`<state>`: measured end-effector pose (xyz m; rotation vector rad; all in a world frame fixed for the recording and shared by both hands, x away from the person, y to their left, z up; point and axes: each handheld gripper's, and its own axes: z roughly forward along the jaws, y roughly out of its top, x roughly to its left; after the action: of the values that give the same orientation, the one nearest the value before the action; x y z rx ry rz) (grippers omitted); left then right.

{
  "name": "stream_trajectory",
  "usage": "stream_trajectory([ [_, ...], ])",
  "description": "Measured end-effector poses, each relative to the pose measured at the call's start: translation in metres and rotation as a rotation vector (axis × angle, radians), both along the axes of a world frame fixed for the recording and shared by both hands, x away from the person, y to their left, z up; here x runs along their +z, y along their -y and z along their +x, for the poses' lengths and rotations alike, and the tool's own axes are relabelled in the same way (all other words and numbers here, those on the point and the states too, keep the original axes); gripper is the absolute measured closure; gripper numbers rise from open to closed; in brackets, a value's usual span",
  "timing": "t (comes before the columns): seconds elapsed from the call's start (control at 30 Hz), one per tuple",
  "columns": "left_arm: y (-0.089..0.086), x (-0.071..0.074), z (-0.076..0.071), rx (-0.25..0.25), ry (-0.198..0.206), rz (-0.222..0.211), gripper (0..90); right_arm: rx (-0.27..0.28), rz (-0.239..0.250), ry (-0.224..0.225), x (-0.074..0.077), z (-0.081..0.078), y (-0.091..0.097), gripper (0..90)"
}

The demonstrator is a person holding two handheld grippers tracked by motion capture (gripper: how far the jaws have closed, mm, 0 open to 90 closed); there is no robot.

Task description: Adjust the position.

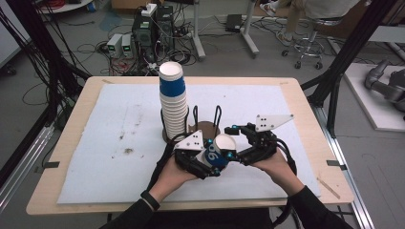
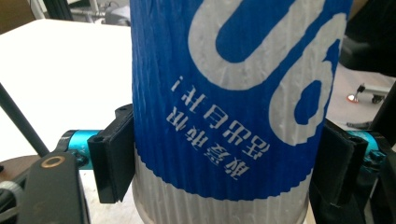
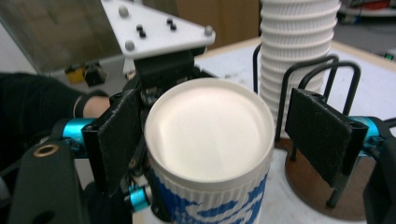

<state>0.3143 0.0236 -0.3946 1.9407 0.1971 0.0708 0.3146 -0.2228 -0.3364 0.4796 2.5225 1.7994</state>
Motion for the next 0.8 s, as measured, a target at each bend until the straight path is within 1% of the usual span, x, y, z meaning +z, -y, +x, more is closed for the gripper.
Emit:
stream_trajectory([
  [0.03,0.0,0.002,0.0,0.002,0.0,0.016,21.4,0.001,-0.011,0.001,0.001,0.0,-0.001,19.4],
  [0.1,0.0,0.003,0.001,0.0,0.0,0.035,22.4,-0.001,-0.082,0.016,0.0,0.0,-0.007,19.5],
  [0.13,0.0,0.004,0.001,-0.002,0.0,0.042,22.4,-0.001,-0.082,0.016,0.0,0.0,-0.007,19.5],
  [0.17,0.0,0.005,0.0,-0.006,0.003,0.051,22.6,0.01,-0.097,0.01,-0.001,-0.001,-0.009,20.4],
  [0.2,0.001,0.005,0.0,-0.003,0.004,0.047,22.7,-0.001,-0.115,0.017,-0.002,-0.001,-0.011,27.0],
  [0.23,0.0,0.006,-0.001,0.001,0.014,0.045,22.6,0.013,-0.124,0.016,-0.003,-0.001,-0.012,29.2],
  [0.27,-0.001,0.006,-0.001,0.002,0.027,0.036,21.2,0.013,-0.116,0.015,-0.003,-0.002,-0.011,29.3],
  [0.3,-0.001,0.006,-0.001,0.006,0.026,0.015,19.5,0.011,-0.098,0.022,-0.004,-0.001,-0.01,29.3],
  [0.33,-0.002,0.006,-0.001,0.017,0.031,-0.011,17.9,0.013,-0.082,0.018,-0.003,0.0,-0.008,29.4],
  [0.37,-0.003,0.006,-0.002,0.026,0.043,-0.04,16.1,0.006,-0.064,0.012,-0.003,0.001,-0.006,29.4],
  [0.4,-0.003,0.006,-0.003,0.032,0.055,-0.079,14.1,0.001,-0.046,0.002,-0.003,0.002,-0.004,29.5],
  [0.43,-0.004,0.006,-0.004,0.038,0.06,-0.089,12.4,-0.003,-0.019,-0.011,-0.003,0.002,-0.001,29.6],
  [0.47,-0.004,0.005,-0.004,0.052,0.062,-0.111,10.6,-0.005,0.004,-0.018,-0.003,0.003,0.0,29.6],
  [0.5,-0.004,0.004,-0.004,0.059,0.056,-0.127,8.8,-0.015,0.034,-0.032,-0.003,0.003,0.002,29.7],
  [0.53,-0.006,0.003,-0.003,0.063,0.046,-0.152,8.5,-0.015,0.048,-0.036,-0.003,0.004,0.003,29.7],
  [0.57,-0.007,0.002,-0.002,0.06,0.038,-0.166,8.5,-0.014,0.074,-0.044,-0.003,0.004,0.004,29.7],
  [0.63,-0.009,0.0,0.0,0.05,0.01,-0.212,8.5,-0.009,0.11,-0.052,-0.003,0.003,0.005,29.7],
  [0.67,-0.009,0.001,0.0,0.044,0.008,-0.225,8.6,-0.007,0.131,-0.06,-0.003,0.003,0.005,29.8],
  [0.7,-0.01,0.002,0.0,0.036,0.01,-0.234,8.6,-0.006,0.138,-0.065,-0.003,0.002,0.005,29.8],
  [0.73,-0.011,0.002,0.0,0.032,0.014,-0.238,10.3,-0.005,0.149,-0.068,-0.004,0.002,0.004,29.7],
  [0.77,-0.012,0.003,0.0,0.028,0.014,-0.242,14.4,-0.011,0.153,-0.06,-0.004,0.002,0.004,29.8],
  [0.8,-0.013,0.004,0.001,0.026,0.012,-0.239,16.1,-0.014,0.161,-0.055,-0.005,0.002,0.005,29.9],
])
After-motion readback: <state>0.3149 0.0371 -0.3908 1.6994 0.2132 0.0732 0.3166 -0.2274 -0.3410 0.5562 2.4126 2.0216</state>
